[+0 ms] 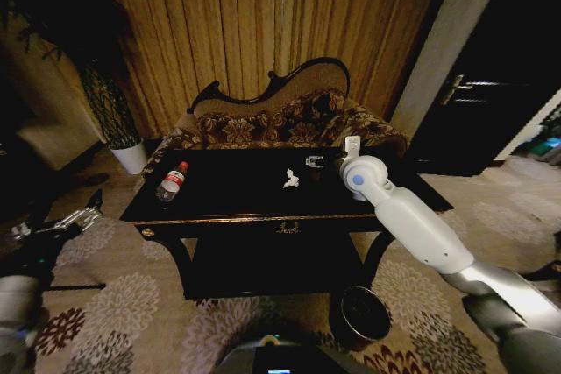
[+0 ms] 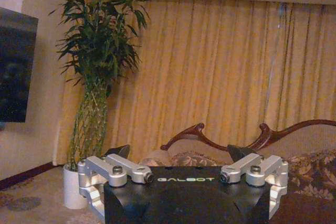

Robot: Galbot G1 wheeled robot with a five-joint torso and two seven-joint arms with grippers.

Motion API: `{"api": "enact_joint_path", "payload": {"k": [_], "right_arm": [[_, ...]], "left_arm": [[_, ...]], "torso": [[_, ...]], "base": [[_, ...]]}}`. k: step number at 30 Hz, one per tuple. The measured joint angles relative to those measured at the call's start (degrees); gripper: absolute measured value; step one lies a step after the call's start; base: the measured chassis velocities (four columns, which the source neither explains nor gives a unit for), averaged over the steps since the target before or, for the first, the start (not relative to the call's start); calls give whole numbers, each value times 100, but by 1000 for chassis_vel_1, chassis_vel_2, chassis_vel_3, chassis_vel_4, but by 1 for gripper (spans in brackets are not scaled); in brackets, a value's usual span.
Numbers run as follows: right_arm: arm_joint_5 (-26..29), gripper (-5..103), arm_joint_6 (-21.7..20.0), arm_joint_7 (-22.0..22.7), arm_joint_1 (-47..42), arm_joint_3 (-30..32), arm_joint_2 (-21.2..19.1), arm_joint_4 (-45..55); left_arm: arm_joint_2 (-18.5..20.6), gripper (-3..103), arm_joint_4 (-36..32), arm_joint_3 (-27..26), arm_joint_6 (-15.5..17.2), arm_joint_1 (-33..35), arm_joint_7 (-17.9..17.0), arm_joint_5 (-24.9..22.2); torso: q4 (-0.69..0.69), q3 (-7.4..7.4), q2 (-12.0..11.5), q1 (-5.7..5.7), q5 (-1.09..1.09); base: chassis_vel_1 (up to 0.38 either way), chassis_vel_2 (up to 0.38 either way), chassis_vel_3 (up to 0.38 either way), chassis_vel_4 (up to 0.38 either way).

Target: Move to the front of the table and place the trash on the table into the trash bin.

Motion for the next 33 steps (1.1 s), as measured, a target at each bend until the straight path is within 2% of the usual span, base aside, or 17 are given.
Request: {"api": "enact_joint_path", "payload": {"k": [16, 33], "right_arm": [[-118, 100, 17, -49, -190, 227, -65, -293], [-294, 100, 62, -58, -337, 137, 91, -320]], "left_arm": [[-55, 100, 0, 18, -26, -76, 19, 3], [-83, 100, 0, -20, -29, -138, 37, 6]], "torso": [[0, 0, 0, 0, 1], [1, 0, 0, 0, 1]], "base": [[0, 0, 0, 0], [0, 0, 0, 0]]}}
